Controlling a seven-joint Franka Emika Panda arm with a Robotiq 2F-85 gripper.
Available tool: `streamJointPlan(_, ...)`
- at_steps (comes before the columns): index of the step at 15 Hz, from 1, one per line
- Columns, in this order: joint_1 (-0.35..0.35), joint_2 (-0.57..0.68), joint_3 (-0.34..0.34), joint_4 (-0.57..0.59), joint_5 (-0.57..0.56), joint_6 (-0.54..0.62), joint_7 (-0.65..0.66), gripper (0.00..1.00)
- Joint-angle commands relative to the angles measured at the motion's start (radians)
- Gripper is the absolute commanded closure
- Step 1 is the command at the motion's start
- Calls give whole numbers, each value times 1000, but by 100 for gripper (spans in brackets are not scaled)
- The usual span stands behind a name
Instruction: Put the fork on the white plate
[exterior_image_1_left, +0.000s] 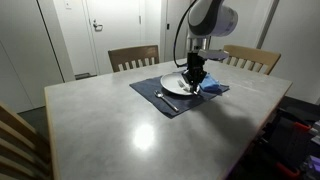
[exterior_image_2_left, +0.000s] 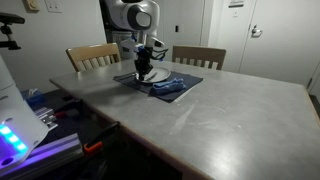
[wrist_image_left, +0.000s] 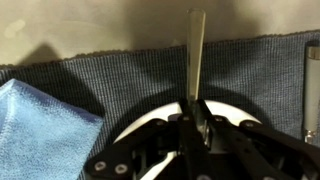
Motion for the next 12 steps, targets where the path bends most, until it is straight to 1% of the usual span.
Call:
streamJointPlan(1, -5, 26, 7, 17, 4, -28, 4, 58)
streamJointPlan(2, -4, 26, 6, 19, 2, -29, 5, 52)
streamJointPlan(6, 3, 16, -4, 27, -16, -39, 16, 21)
streamJointPlan(8, 11, 5, -12, 28, -30, -43, 30, 10)
streamJointPlan(10, 18, -5, -21, 28, -46, -51, 47, 2)
streamJointPlan(11, 21, -13, -26, 25, -56, -59, 59, 0)
streamJointPlan(12, 27, -24, -30, 16, -69, -60, 72, 0)
